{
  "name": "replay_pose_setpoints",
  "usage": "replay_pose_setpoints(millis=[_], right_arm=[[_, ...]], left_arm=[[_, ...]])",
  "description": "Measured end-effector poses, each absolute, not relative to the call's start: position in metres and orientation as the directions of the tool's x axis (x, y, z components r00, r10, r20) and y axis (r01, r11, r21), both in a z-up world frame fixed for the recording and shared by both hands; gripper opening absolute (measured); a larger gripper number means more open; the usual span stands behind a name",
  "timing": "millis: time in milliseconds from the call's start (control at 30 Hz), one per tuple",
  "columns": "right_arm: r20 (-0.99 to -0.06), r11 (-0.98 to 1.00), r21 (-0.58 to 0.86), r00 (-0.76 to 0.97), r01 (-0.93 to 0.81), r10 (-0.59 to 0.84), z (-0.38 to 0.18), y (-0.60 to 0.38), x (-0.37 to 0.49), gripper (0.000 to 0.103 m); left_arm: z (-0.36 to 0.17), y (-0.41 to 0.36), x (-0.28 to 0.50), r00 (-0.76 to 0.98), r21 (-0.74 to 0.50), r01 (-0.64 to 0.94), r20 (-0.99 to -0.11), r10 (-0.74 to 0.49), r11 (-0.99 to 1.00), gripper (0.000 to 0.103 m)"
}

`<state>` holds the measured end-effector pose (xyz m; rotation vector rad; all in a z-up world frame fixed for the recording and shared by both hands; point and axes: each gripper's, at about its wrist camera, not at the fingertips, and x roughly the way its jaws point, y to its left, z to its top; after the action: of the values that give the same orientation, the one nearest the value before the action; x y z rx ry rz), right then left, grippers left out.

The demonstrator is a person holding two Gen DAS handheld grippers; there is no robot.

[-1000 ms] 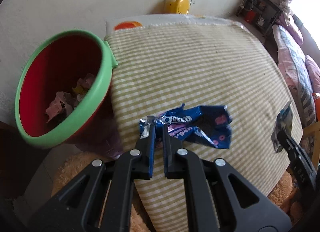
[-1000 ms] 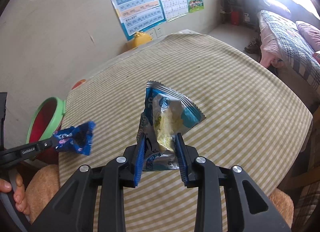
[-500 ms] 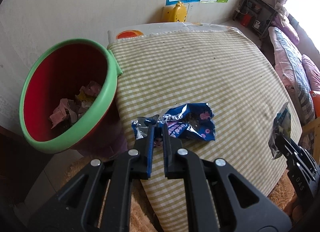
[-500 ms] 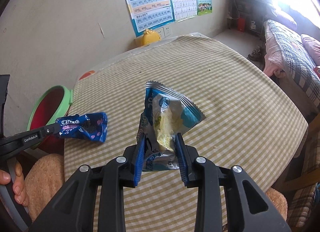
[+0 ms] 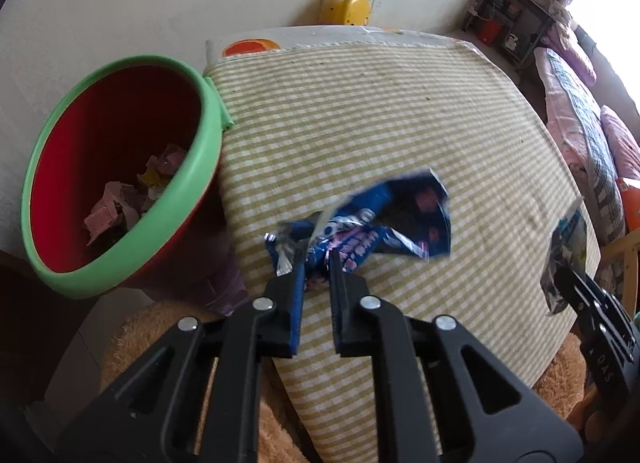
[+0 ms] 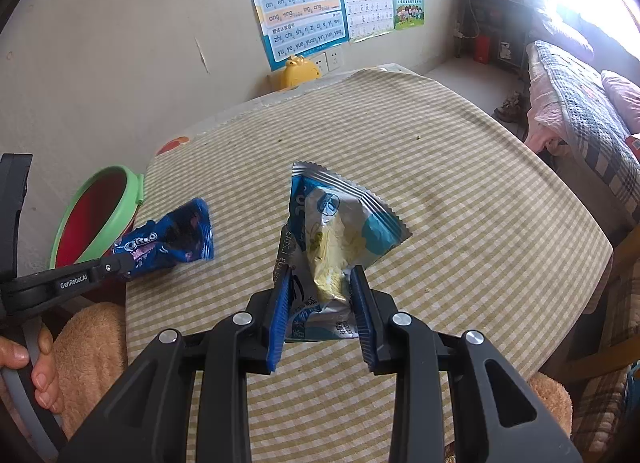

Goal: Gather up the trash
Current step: 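Carry the Oreo wrapper and snack wrapper toward the red bucket, then open both grippers over the bucket to drop both wrappers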

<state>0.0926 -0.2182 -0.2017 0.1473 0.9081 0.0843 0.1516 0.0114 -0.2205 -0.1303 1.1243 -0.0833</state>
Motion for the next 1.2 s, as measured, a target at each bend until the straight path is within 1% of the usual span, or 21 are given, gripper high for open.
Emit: replay_pose_setpoints(millis=[67, 167, 200, 333, 400, 467, 533, 600, 700, 800, 833, 867, 900, 933, 967, 1033, 1067, 1133, 1167, 1200], right_arm=[[-0.781, 0.987, 0.158, 0.610, -0.015, 0.134, -0.201, -0.216, 0.093, 0.029], [-0.783, 0.988, 0.153, 0.607, -0.022, 0.135, -0.199, -0.211, 0.095, 0.029], [-0.781, 0.988, 0.154, 0.609, -0.023, 0.137, -0.196, -0.209, 0.096, 0.029], [-0.752, 0.985, 0.158, 0.639, -0.061, 0.160, -0.175, -0.194, 0.103, 0.029], [-0.741, 0.982, 0.170, 0.645, -0.085, 0.185, -0.167, -0.183, 0.108, 0.030], [-0.726, 0.972, 0.199, 0.646, -0.129, 0.234, -0.158, -0.165, 0.115, 0.031], [-0.714, 0.959, 0.221, 0.640, -0.177, 0.283, -0.150, -0.143, 0.124, 0.031], [-0.696, 0.929, 0.272, 0.616, -0.250, 0.369, -0.142, -0.112, 0.135, 0.031], [-0.669, 0.873, 0.333, 0.562, -0.357, 0.486, -0.132, -0.063, 0.151, 0.032], [-0.649, 0.825, 0.348, 0.520, -0.446, 0.555, -0.124, -0.018, 0.167, 0.033], [-0.645, 0.813, 0.351, 0.509, -0.466, 0.570, -0.123, -0.008, 0.172, 0.040], [-0.643, 0.794, 0.361, 0.487, -0.489, 0.591, -0.123, 0.007, 0.180, 0.056], [-0.645, 0.787, 0.365, 0.475, -0.497, 0.599, -0.123, 0.014, 0.184, 0.062], [-0.646, 0.784, 0.367, 0.469, -0.501, 0.602, -0.124, 0.023, 0.190, 0.069], [-0.649, 0.790, 0.358, 0.476, -0.498, 0.594, -0.124, 0.028, 0.194, 0.069], [-0.656, 0.806, 0.343, 0.492, -0.483, 0.573, -0.124, 0.028, 0.196, 0.069], [-0.657, 0.816, 0.339, 0.503, -0.468, 0.561, -0.122, 0.024, 0.195, 0.069], [-0.645, 0.830, 0.327, 0.535, -0.452, 0.545, -0.117, 0.015, 0.186, 0.069], [-0.637, 0.847, 0.295, 0.570, -0.443, 0.520, -0.111, 0.006, 0.178, 0.073], [-0.628, 0.859, 0.269, 0.597, -0.436, 0.500, -0.106, -0.002, 0.171, 0.077]], left_arm=[[-0.221, 0.013, 0.152, 0.426, -0.167, 0.004, -0.892, -0.153, 0.986, 0.010], [-0.220, 0.014, 0.153, 0.423, -0.199, 0.012, -0.887, -0.185, 0.980, 0.003], [-0.218, 0.017, 0.153, 0.425, -0.213, 0.006, -0.884, -0.195, 0.977, 0.002], [-0.198, 0.040, 0.153, 0.485, -0.254, -0.034, -0.850, -0.206, 0.967, 0.001], [-0.183, 0.055, 0.153, 0.530, -0.260, -0.055, -0.826, -0.192, 0.964, 0.001], [-0.166, 0.074, 0.151, 0.583, -0.255, -0.089, -0.797, -0.157, 0.963, 0.001], [-0.151, 0.097, 0.149, 0.633, -0.236, -0.139, -0.768, -0.097, 0.962, 0.001], [-0.143, 0.116, 0.149, 0.660, -0.203, -0.187, -0.751, -0.030, 0.961, 0.001], [-0.144, 0.150, 0.150, 0.652, -0.128, -0.278, -0.753, 0.089, 0.952, 0.001], [-0.153, 0.172, 0.152, 0.618, -0.102, -0.323, -0.775, 0.128, 0.941, 0.002], [-0.157, 0.179, 0.151, 0.607, -0.090, -0.349, -0.780, 0.152, 0.933, 0.007], [-0.158, 0.183, 0.150, 0.603, -0.089, -0.360, -0.781, 0.159, 0.929, 0.020], [-0.159, 0.188, 0.149, 0.598, -0.087, -0.382, -0.782, 0.174, 0.920, 0.032], [-0.158, 0.191, 0.146, 0.601, -0.089, -0.403, -0.777, 0.190, 0.911, 0.057], [-0.157, 0.194, 0.143, 0.611, -0.094, -0.415, -0.766, 0.201, 0.905, 0.062], [-0.152, 0.196, 0.140, 0.626, -0.086, -0.430, -0.746, 0.228, 0.899, 0.064], [-0.150, 0.195, 0.140, 0.628, -0.069, -0.429, -0.740, 0.242, 0.901, 0.068], [-0.144, 0.189, 0.140, 0.640, -0.035, -0.418, -0.721, 0.266, 0.908, 0.072], [-0.142, 0.188, 0.140, 0.647, -0.026, -0.414, -0.711, 0.274, 0.910, 0.077], [-0.138, 0.185, 0.139, 0.657, -0.020, -0.408, -0.701, 0.279, 0.913, 0.080]])
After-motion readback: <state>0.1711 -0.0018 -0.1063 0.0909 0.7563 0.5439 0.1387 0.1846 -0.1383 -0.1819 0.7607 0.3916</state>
